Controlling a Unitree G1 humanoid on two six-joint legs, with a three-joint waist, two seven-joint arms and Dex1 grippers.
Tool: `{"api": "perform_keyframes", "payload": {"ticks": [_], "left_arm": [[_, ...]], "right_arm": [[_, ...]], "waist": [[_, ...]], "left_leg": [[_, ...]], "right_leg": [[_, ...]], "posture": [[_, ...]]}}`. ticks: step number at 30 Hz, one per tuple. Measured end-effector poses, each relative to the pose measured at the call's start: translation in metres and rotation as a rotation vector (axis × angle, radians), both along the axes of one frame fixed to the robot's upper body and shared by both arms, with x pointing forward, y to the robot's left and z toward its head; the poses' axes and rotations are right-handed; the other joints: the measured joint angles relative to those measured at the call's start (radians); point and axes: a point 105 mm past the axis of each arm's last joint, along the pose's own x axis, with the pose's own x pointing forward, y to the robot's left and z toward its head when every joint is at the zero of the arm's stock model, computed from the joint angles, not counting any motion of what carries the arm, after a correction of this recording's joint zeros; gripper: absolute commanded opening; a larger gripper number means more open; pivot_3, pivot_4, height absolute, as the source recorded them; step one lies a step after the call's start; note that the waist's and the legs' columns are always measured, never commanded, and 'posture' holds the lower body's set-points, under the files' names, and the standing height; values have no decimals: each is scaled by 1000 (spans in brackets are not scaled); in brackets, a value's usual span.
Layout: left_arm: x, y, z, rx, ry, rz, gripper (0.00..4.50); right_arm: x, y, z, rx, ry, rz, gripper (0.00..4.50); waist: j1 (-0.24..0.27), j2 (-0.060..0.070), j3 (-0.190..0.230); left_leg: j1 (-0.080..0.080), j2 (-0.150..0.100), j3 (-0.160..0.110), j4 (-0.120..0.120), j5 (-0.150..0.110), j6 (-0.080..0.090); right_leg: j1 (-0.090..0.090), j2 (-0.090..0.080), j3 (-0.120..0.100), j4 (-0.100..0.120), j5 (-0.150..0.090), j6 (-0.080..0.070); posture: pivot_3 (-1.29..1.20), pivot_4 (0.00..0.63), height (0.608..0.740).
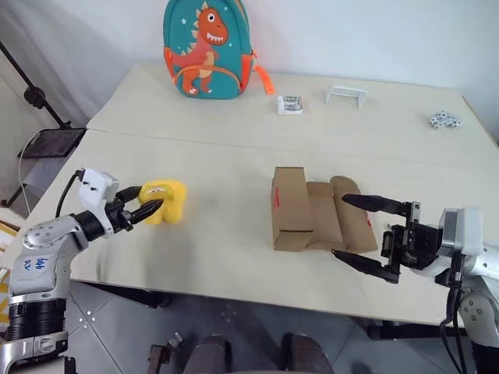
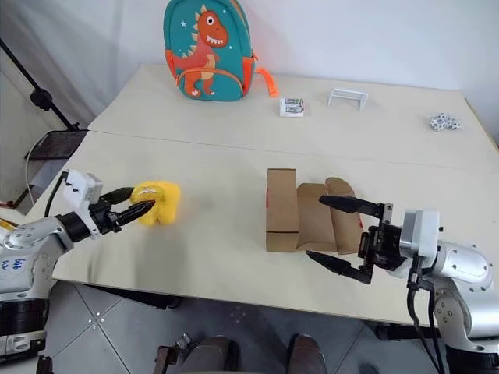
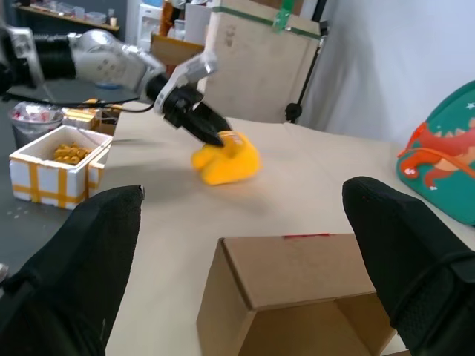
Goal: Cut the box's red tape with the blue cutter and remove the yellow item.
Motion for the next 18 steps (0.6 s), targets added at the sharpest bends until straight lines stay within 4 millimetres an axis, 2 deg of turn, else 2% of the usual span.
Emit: {"api": "perform_keyframes", "payload": {"ticks": [1, 2, 5, 7, 10, 13, 18], "left_arm": [[-2, 2, 4, 0, -3, -17, 4420], [-4, 4, 6, -5, -5, -28, 4487], [-12, 13, 10, -3, 11, -90, 4487], [-21, 28, 13, 33, -8, -108, 4487], [-44, 42, 18, 145, -79, -150, 4487], [-52, 44, 20, 181, -124, -160, 4487], [-61, 42, 5, 172, -102, -168, 4487]], "right_arm": [[1, -2, -1, 0, 4, -6, 4500], [2, -3, -2, -2, 4, -9, 4500], [6, -11, -3, -16, 6, -30, 4500], [7, -17, -1, -30, -2, -46, 4500], [7, -46, 0, -87, 22, -142, 4500], [3, -58, -3, -114, 32, -166, 4500], [1, -68, -24, -134, 70, -188, 4500]], "waist": [[0, 0, 0], [0, 0, 0], [-1, 0, 0], [-4, 0, 0], [-9, 1, 0], [1, 1, 0], [0, 1, 0]], "left_leg": [[0, 0, 1, 0, 0, 0], [0, 0, 1, 0, 0, 0], [1, 0, 2, -1, 0, 0], [1, 1, 2, -1, -1, -1], [1, 3, 5, -3, -3, 1], [1, 8, 7, -2, -4, 1], [3, 9, 17, -2, -6, 3]], "right_leg": [[0, 0, 0, 0, 0, 0], [0, 0, 1, 0, 0, 0], [0, 0, 1, -1, 0, 0], [-1, 1, 1, -1, 0, -1], [-1, 0, 1, -2, -1, -1], [0, 1, 0, -4, -1, -1], [0, 1, 0, -5, 0, -1]], "posture": [[0, 150, 740], [0, 150, 740], [0, 150, 740], [0, 150, 740], [0, 150, 740], [0, 150, 740], [0, 150, 740]]}}
